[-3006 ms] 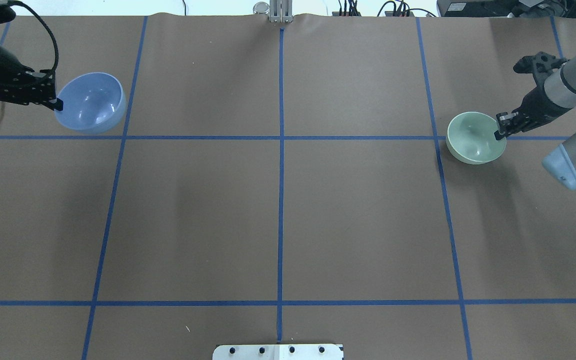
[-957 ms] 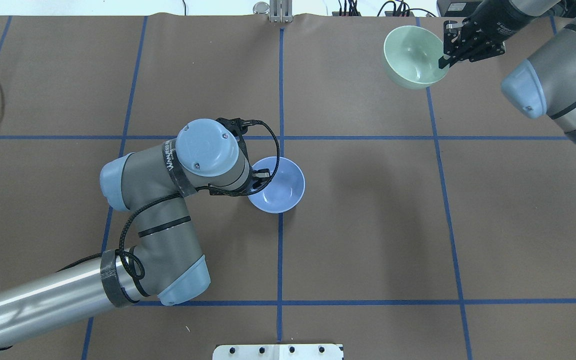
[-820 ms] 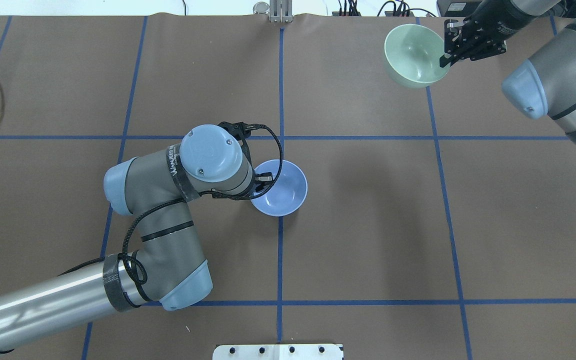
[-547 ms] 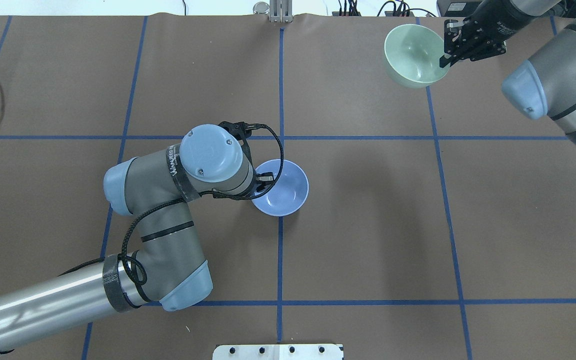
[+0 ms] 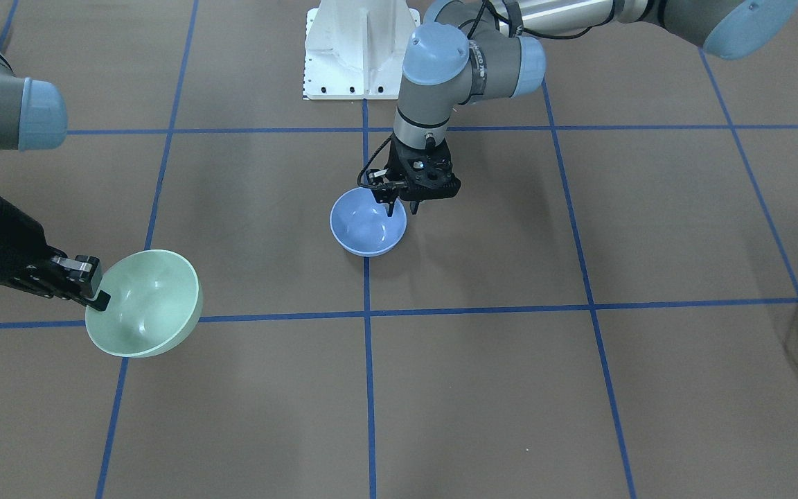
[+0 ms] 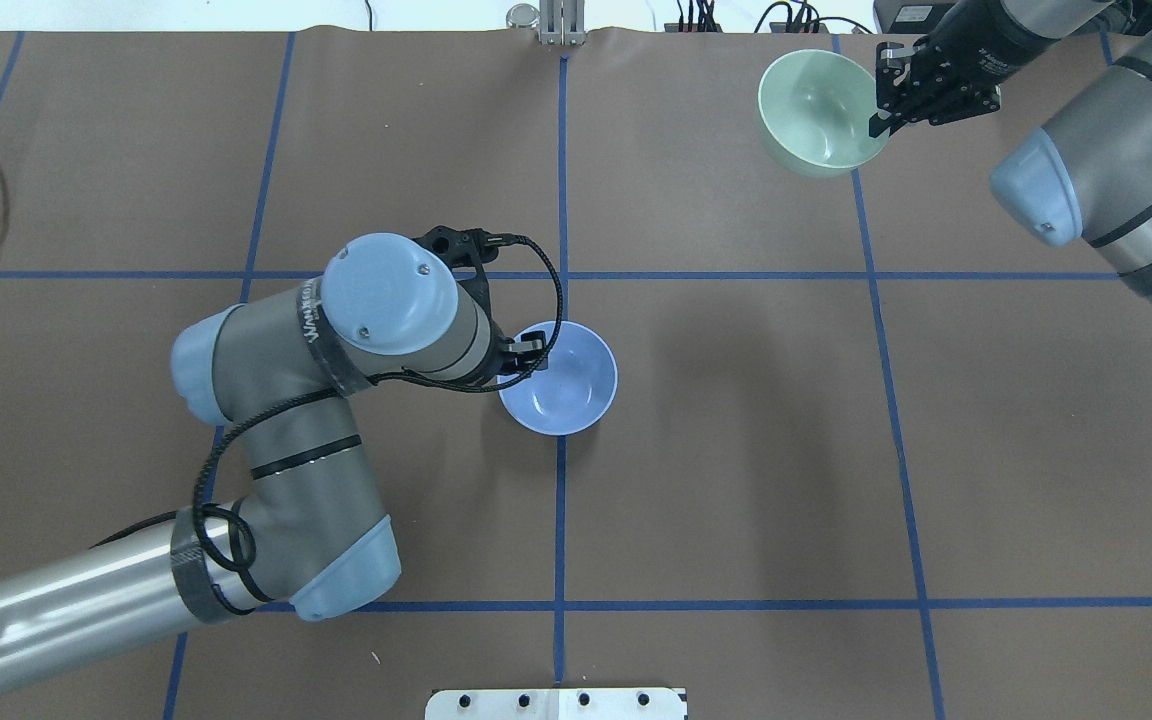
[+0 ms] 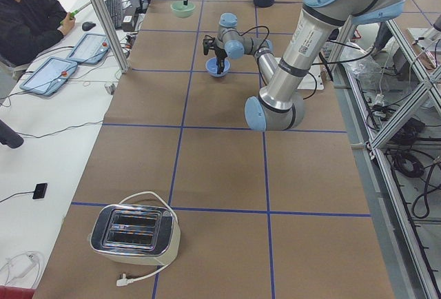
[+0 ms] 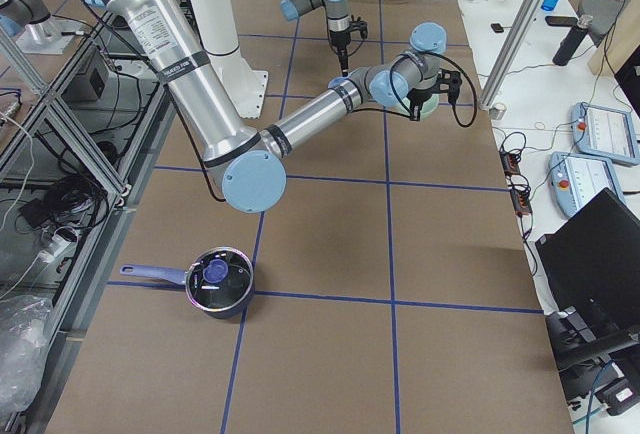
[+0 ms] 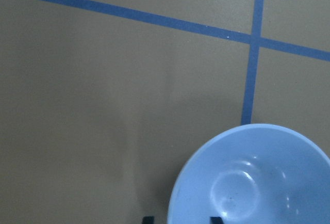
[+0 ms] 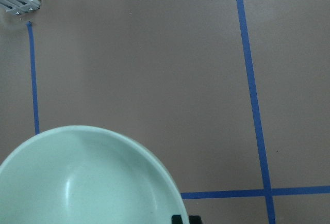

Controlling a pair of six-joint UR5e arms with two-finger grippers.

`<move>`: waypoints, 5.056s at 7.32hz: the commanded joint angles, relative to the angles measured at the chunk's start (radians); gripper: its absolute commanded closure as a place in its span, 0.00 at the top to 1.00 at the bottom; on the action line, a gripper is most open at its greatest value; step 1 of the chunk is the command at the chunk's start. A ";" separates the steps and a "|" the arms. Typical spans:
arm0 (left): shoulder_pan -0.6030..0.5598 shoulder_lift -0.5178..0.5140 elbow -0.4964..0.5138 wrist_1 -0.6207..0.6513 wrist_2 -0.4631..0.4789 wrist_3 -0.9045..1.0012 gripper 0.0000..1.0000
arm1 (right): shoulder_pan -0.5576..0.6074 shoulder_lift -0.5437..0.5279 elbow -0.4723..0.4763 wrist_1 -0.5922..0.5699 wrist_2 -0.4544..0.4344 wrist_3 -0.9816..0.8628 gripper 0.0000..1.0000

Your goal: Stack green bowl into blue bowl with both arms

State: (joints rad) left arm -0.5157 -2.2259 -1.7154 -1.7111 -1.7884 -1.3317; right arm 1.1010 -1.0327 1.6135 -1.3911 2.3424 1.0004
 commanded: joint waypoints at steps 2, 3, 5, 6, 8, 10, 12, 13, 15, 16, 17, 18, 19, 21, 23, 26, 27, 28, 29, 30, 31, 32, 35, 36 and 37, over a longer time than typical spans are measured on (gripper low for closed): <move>-0.259 0.168 -0.140 0.002 -0.258 0.266 0.99 | -0.151 0.054 0.048 0.001 -0.121 0.200 0.00; -0.359 0.214 -0.156 0.005 -0.332 0.384 0.99 | -0.197 0.080 0.054 0.000 -0.159 0.261 0.00; -0.562 0.317 -0.151 0.004 -0.489 0.629 0.99 | -0.310 0.094 0.098 0.000 -0.262 0.360 0.00; -0.639 0.366 -0.151 0.004 -0.521 0.734 0.99 | -0.360 0.098 0.109 -0.002 -0.308 0.394 0.00; -0.766 0.443 -0.154 -0.002 -0.595 0.862 0.99 | -0.444 0.099 0.117 -0.002 -0.385 0.421 0.00; -0.872 0.517 -0.184 -0.004 -0.623 0.958 0.99 | -0.545 0.099 0.117 -0.005 -0.487 0.446 0.00; -0.918 0.561 -0.182 -0.004 -0.625 1.034 0.99 | -0.605 0.083 0.117 0.000 -0.535 0.451 0.00; -0.920 0.562 -0.182 -0.004 -0.625 1.036 0.99 | -0.627 0.077 0.115 0.001 -0.552 0.452 0.00; -0.920 0.563 -0.182 -0.004 -0.625 1.036 0.99 | -0.632 0.066 0.117 0.004 -0.558 0.449 0.00; -0.920 0.563 -0.182 -0.004 -0.625 1.036 0.99 | -0.632 0.063 0.117 0.007 -0.557 0.442 0.00; -0.920 0.566 -0.187 -0.004 -0.625 1.036 0.99 | -0.632 0.053 0.114 0.035 -0.555 0.434 0.00; -0.920 0.581 -0.193 -0.004 -0.625 1.036 0.99 | -0.632 0.037 0.109 0.076 -0.555 0.434 0.00; -0.922 0.582 -0.193 -0.005 -0.625 1.034 0.99 | -0.630 0.037 0.108 0.083 -0.555 0.434 0.00; -0.922 0.585 -0.196 -0.005 -0.625 1.036 0.99 | -0.624 0.042 0.108 0.081 -0.555 0.435 0.00; -0.923 0.598 -0.211 -0.005 -0.625 1.036 0.99 | -0.604 0.043 0.106 0.080 -0.554 0.434 0.00; -0.923 0.600 -0.216 -0.004 -0.625 1.036 0.99 | -0.598 0.049 0.098 0.080 -0.555 0.438 0.00; -0.923 0.600 -0.217 -0.005 -0.625 1.036 0.99 | -0.599 0.054 0.091 0.080 -0.555 0.442 0.00; -0.923 0.600 -0.217 -0.004 -0.625 1.034 0.99 | -0.599 0.056 0.088 0.081 -0.555 0.443 0.00; -0.923 0.598 -0.216 -0.004 -0.625 1.036 0.99 | -0.599 0.056 0.088 0.081 -0.557 0.443 0.00; -0.925 0.598 -0.216 -0.004 -0.625 1.034 0.99 | -0.599 0.057 0.088 0.081 -0.557 0.443 0.00; -0.923 0.598 -0.214 -0.004 -0.625 1.034 0.99 | -0.601 0.066 0.072 0.081 -0.560 0.445 0.00; -0.923 0.598 -0.214 -0.004 -0.625 1.034 0.99 | -0.601 0.075 0.066 0.081 -0.560 0.445 0.00; -0.923 0.598 -0.213 -0.002 -0.625 1.034 0.99 | -0.601 0.079 0.062 0.083 -0.558 0.445 0.00; -0.923 0.598 -0.214 -0.002 -0.625 1.034 0.99 | -0.605 0.077 0.060 0.083 -0.560 0.443 0.00; -0.923 0.598 -0.214 -0.004 -0.623 1.034 0.99 | -0.615 0.076 0.060 0.086 -0.560 0.443 0.00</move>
State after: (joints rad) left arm -1.4389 -1.6275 -1.9294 -1.7139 -2.4126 -0.2976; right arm 0.4949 -0.9558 1.6744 -1.3080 1.7829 1.4441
